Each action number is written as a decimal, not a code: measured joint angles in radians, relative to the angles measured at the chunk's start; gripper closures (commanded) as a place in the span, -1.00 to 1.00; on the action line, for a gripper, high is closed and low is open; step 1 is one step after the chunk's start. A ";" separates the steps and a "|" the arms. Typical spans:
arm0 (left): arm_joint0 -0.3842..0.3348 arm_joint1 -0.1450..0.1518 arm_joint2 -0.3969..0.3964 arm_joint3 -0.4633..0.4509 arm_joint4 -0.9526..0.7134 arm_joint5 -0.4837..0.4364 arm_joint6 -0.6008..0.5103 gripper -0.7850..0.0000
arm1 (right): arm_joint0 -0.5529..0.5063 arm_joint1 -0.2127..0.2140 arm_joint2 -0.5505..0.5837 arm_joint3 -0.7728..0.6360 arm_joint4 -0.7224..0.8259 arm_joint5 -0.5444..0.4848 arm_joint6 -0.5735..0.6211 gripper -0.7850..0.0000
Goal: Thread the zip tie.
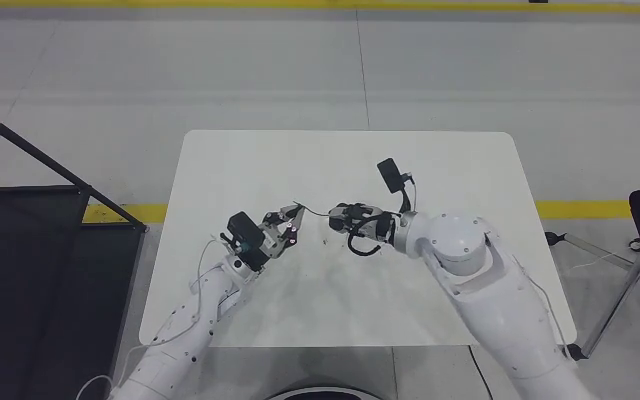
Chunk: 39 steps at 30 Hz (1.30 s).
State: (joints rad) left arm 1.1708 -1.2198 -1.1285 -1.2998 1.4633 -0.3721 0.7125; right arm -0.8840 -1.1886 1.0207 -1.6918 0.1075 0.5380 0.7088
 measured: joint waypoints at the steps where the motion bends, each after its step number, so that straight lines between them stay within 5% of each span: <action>1: 0.000 0.000 0.000 0.001 0.004 -0.001 0.000 1.00 | 0.000 0.000 0.000 0.000 0.000 0.000 0.000 1.00; 16: -0.008 -0.002 0.009 0.015 0.036 -0.004 -0.019 1.00 | -0.077 0.003 0.097 0.000 0.163 -0.164 -0.013 1.00; 39: -0.009 -0.002 0.013 0.014 0.066 -0.031 -0.045 1.00 | -0.104 0.002 0.122 -0.001 0.212 -0.217 -0.033 1.00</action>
State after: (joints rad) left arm 1.1620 -1.2218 -1.1151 -1.2858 1.5295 -0.4030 0.6675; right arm -0.9884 -1.1862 1.1429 -1.6929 0.3192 0.3210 0.6756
